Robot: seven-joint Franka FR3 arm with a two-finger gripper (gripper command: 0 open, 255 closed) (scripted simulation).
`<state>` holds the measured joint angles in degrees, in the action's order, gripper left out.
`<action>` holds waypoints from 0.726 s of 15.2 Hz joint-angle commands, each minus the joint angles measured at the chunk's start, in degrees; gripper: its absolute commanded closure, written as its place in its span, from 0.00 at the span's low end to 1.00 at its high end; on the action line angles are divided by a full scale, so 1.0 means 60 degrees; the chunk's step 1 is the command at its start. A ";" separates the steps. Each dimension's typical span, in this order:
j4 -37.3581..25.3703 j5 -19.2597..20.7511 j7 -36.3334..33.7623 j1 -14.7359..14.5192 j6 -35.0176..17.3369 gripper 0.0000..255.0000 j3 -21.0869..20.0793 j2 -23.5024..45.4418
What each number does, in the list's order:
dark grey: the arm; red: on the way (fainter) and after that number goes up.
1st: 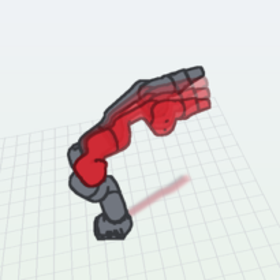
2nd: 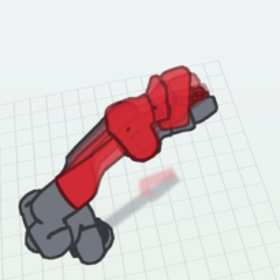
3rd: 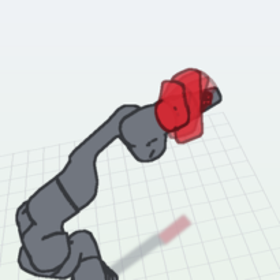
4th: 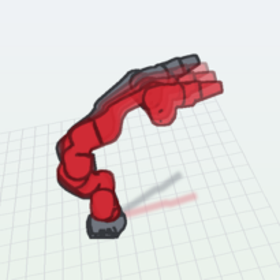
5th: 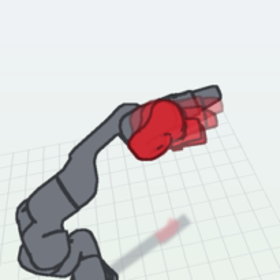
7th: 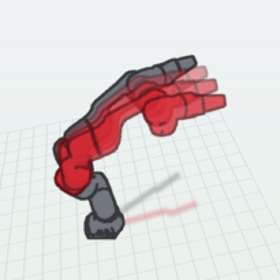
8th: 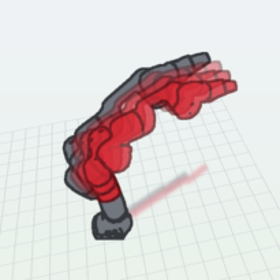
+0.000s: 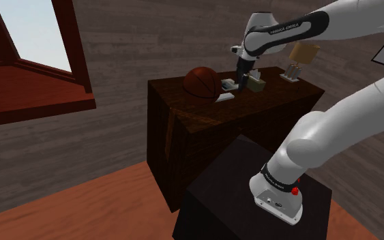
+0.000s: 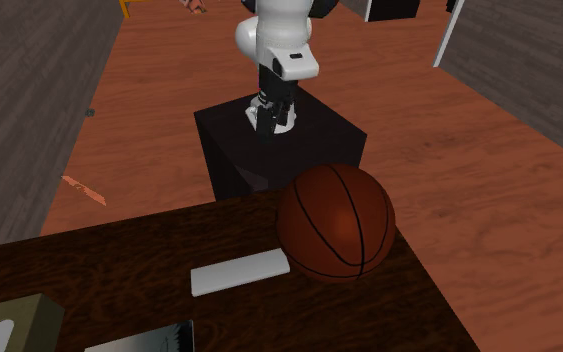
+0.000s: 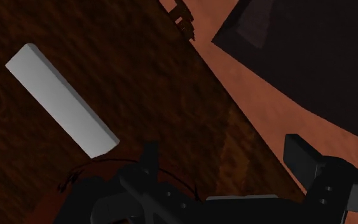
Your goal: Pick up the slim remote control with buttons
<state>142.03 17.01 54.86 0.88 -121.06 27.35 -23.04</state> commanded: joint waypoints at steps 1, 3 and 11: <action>-0.0259 -0.0178 0.0958 -0.0126 -0.0531 0.00 0.0545 0.0724; -0.0656 -0.0584 0.1941 -0.0303 -0.0964 0.00 0.1035 0.1549; -0.2886 -0.3844 0.6592 -0.0257 -0.1888 0.00 0.1863 0.5433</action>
<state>126.76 -3.00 90.24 -1.37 -132.16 38.55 6.48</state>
